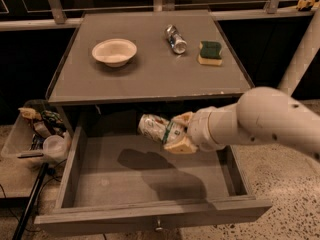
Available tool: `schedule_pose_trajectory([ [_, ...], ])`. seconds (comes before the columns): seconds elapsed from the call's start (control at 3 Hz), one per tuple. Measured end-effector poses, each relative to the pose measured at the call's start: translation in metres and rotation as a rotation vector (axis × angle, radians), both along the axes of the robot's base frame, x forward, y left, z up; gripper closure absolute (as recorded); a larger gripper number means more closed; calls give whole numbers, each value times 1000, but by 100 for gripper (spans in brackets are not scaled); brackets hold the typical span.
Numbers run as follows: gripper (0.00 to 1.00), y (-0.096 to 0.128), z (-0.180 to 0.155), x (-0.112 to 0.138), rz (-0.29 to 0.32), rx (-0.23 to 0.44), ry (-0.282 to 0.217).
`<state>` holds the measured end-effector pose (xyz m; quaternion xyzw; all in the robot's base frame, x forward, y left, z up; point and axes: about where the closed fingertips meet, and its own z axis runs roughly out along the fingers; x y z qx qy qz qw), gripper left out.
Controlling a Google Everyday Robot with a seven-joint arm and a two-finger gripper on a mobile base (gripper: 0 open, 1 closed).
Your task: Pick 7up can from top drawer and place on counter
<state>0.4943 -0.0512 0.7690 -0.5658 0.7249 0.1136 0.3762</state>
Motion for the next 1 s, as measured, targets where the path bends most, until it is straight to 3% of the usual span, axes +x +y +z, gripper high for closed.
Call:
schedule_pose_trajectory([
  [0.67,100,-33,127,44,-10,-54,-95],
  [1.0,100,-33,141,48,-10,-47,-118],
])
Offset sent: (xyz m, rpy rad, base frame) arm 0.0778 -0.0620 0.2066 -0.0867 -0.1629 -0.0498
